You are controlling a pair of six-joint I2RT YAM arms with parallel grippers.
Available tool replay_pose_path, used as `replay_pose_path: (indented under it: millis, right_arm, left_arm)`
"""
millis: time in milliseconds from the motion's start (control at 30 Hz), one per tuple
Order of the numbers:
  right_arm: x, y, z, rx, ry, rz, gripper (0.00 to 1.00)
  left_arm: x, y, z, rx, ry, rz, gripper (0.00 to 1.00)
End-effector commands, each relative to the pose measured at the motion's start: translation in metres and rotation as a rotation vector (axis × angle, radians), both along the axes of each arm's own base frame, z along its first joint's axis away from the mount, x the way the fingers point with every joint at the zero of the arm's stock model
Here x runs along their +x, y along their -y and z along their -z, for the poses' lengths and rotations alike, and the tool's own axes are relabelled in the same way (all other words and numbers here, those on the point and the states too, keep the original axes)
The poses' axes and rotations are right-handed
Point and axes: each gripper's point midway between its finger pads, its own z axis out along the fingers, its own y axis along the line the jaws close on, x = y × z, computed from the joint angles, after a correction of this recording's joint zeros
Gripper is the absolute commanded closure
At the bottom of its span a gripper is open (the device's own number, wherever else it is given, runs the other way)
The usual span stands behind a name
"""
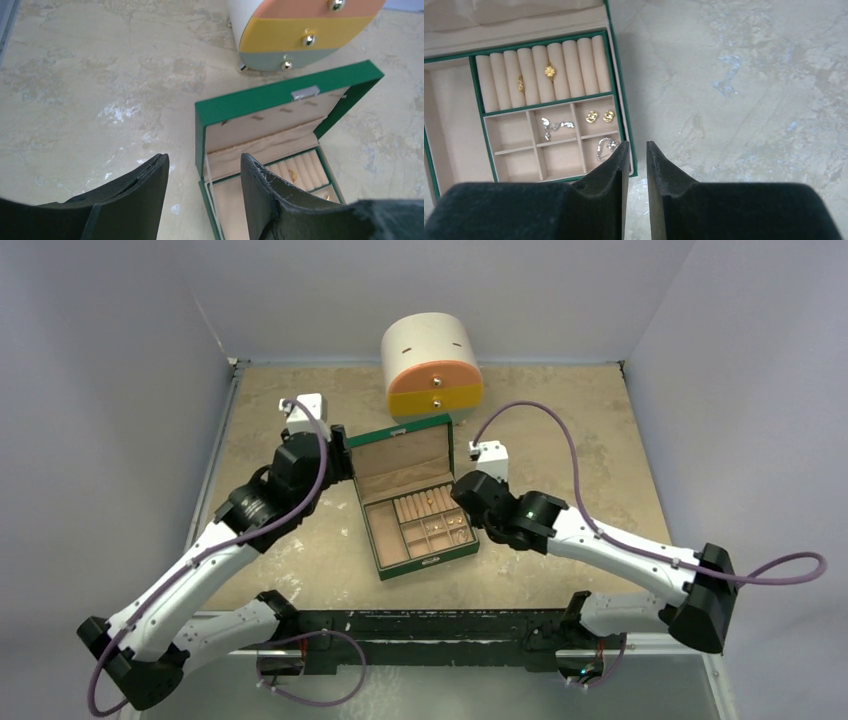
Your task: Organize the mixed jewelry
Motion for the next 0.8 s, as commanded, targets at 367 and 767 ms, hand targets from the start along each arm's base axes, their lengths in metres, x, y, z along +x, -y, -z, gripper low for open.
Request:
replay_pose_path:
  millis: [367,767]
  right_arm:
    - [-0.017,0.034,-0.027,0.179,0.099,0.057,0.79]
    - [-0.025,0.033,-0.022,0.202,0.078,0.014,0.79]
  left_arm:
    - [0.114,-0.015,-0.036,-0.100,0.016,-0.106,0.45]
    - [0.178,-0.047,0.028,-0.524,-0.142,-0.051,0.47]
